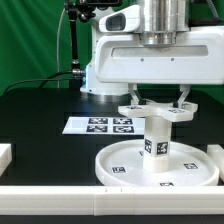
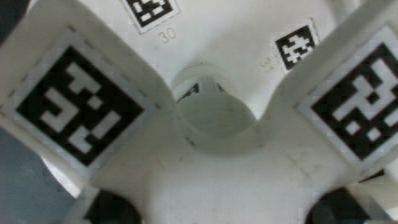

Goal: Assemble round table

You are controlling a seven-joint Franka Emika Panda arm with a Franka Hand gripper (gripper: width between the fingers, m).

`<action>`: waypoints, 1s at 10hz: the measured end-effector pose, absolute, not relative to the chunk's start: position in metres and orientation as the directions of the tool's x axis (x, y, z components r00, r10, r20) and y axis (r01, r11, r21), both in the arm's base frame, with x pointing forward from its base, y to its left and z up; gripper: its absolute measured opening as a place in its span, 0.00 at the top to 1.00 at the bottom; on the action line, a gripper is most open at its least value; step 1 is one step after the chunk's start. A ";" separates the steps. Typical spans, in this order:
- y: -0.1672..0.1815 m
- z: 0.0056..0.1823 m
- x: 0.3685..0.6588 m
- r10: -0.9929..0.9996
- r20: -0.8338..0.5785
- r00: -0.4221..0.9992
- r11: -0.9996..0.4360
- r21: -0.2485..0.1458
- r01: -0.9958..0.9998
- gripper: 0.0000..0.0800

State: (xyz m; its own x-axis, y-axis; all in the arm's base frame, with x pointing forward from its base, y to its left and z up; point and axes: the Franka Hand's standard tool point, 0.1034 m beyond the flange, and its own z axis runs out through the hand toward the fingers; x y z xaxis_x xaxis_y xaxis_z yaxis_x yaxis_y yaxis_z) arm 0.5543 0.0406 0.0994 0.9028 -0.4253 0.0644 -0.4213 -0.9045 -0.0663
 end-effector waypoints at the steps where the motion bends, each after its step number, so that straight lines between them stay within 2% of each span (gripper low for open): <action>1: 0.040 0.099 0.554 -0.469 0.059 0.881 -0.882 -0.074 -0.465 0.45; 5: 0.040 0.099 0.554 -0.664 0.030 0.747 -0.745 -0.101 -0.659 0.45; 6: 0.038 0.099 0.554 -0.755 0.009 0.656 -0.651 -0.126 -0.748 0.45; 7: 0.038 0.099 0.554 -0.835 -0.013 0.549 -0.543 -0.134 -0.829 0.45; 10: 0.039 0.099 0.555 -0.968 -0.058 0.245 -0.236 -0.134 -0.963 0.45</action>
Offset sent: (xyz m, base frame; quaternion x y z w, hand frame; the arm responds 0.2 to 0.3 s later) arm 0.0000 0.0000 0.0000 0.0000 0.0000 0.1296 0.9916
